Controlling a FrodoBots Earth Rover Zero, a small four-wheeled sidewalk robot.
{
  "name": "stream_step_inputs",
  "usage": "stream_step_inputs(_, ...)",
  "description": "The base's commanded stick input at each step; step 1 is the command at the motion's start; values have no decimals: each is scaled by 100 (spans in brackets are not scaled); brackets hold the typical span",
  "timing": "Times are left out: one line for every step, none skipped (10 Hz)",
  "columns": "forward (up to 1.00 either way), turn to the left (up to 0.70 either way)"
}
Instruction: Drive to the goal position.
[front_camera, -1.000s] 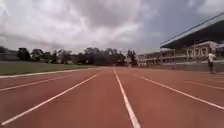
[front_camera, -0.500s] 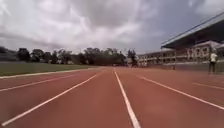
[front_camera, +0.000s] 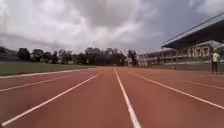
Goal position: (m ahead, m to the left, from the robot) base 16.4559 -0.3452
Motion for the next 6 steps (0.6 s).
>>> stream_step_inputs(60,0)
stream_step_inputs(60,0)
stream_step_inputs(60,0)
stream_step_inputs(60,0)
stream_step_inputs(60,0)
stream_step_inputs(60,0)
